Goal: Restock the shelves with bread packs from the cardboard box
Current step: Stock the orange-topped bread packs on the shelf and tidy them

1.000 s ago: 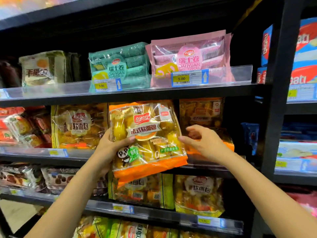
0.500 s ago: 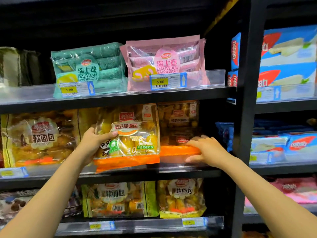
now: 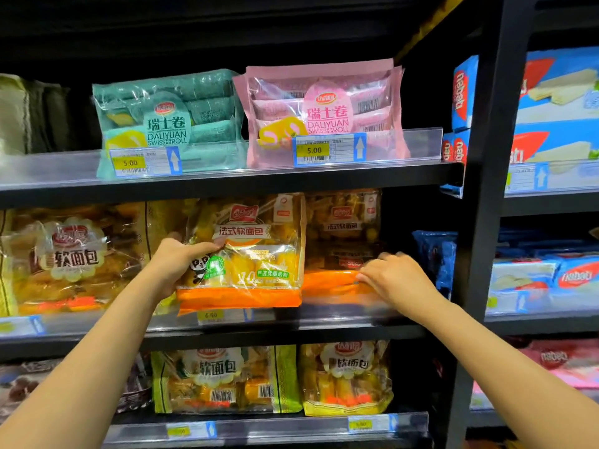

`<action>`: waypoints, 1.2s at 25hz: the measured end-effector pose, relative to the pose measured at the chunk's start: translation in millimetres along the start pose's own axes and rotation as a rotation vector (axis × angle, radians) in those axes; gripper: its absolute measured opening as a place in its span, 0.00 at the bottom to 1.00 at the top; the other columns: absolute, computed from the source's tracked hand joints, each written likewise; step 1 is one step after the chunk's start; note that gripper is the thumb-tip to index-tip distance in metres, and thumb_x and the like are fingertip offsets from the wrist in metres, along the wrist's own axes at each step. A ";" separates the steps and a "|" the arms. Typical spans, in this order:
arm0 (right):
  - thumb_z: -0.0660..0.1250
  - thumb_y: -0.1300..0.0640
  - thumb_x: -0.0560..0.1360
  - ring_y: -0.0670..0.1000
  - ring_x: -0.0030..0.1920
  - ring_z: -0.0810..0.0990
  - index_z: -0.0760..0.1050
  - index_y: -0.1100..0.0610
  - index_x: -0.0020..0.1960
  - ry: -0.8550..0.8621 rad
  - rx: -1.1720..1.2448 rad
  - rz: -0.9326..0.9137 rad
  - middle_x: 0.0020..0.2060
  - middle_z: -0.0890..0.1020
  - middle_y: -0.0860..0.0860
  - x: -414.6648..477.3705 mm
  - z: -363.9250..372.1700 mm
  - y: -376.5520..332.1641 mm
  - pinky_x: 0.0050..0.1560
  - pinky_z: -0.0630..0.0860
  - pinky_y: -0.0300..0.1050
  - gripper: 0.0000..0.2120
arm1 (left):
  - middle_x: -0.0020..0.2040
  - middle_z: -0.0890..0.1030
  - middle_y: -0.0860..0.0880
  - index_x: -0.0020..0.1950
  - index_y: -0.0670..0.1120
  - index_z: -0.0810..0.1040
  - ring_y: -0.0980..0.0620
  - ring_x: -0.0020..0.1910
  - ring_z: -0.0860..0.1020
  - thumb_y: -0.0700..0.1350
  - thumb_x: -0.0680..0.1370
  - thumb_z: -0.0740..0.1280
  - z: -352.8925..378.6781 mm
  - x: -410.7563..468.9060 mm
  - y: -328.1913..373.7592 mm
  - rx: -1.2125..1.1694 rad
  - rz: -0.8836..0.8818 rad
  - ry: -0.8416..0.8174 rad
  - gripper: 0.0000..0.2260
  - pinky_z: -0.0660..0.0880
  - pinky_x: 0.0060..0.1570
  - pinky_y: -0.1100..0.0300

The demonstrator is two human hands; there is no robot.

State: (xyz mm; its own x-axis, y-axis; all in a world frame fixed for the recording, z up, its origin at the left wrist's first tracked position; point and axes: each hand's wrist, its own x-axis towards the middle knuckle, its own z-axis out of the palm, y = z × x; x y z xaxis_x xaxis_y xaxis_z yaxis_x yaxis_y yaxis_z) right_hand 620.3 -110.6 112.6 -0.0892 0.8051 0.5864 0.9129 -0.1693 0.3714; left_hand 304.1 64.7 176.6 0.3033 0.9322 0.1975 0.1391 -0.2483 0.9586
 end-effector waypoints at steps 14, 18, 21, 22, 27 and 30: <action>0.54 0.43 0.80 0.59 0.71 0.66 0.67 0.50 0.72 -0.253 0.658 0.533 0.73 0.67 0.53 103.3 -53.0 51.4 0.69 0.61 0.49 0.23 | 0.55 0.82 0.45 0.65 0.43 0.74 0.44 0.50 0.82 0.53 0.57 0.80 5.5 58.0 -39.3 -0.021 -0.006 0.186 0.39 0.77 0.45 0.52; 0.67 0.32 0.67 0.60 0.68 0.71 0.70 0.52 0.69 0.043 0.638 0.727 0.68 0.74 0.55 104.8 -31.0 52.5 0.69 0.67 0.53 0.37 | 0.68 0.74 0.42 0.73 0.43 0.66 0.39 0.67 0.72 0.53 0.68 0.77 40.1 60.3 -44.5 -0.004 -0.152 0.184 0.38 0.68 0.64 0.48; 0.64 0.22 0.58 0.59 0.60 0.78 0.78 0.55 0.57 0.099 0.477 0.918 0.57 0.82 0.57 91.7 -15.7 44.8 0.61 0.72 0.52 0.42 | 0.75 0.67 0.43 0.77 0.47 0.59 0.40 0.72 0.66 0.61 0.66 0.74 51.0 62.6 -42.0 0.242 -0.015 0.160 0.46 0.63 0.71 0.48; 0.63 0.21 0.56 0.59 0.60 0.78 0.78 0.55 0.57 0.123 0.496 0.975 0.56 0.82 0.56 88.7 -13.0 41.4 0.59 0.72 0.50 0.44 | 0.75 0.67 0.44 0.78 0.47 0.58 0.41 0.73 0.65 0.63 0.65 0.73 51.6 65.0 -39.5 0.288 -0.016 0.161 0.47 0.62 0.72 0.48; 0.64 0.21 0.55 0.62 0.63 0.75 0.71 0.55 0.65 0.124 0.655 1.127 0.64 0.76 0.58 87.8 -14.0 37.1 0.57 0.74 0.51 0.50 | 0.59 0.78 0.35 0.67 0.37 0.70 0.35 0.57 0.76 0.61 0.72 0.70 75.2 20.0 -20.4 0.934 0.158 0.436 0.34 0.73 0.56 0.47; 0.68 0.26 0.60 0.62 0.65 0.74 0.70 0.56 0.68 0.061 0.711 1.124 0.65 0.75 0.59 84.7 -20.6 34.7 0.57 0.74 0.52 0.46 | 0.49 0.78 0.40 0.63 0.36 0.72 0.39 0.50 0.78 0.57 0.71 0.73 119.4 -11.6 1.1 0.893 0.591 0.267 0.31 0.75 0.46 0.49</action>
State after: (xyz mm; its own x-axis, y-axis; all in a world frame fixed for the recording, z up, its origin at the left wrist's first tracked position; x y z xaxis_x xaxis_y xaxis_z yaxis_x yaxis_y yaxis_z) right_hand 636.2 -60.0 190.0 0.8447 0.3941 0.3622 0.5074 -0.3739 -0.7763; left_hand 413.3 22.2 150.9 0.3485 0.6039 0.7168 0.7029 -0.6743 0.2263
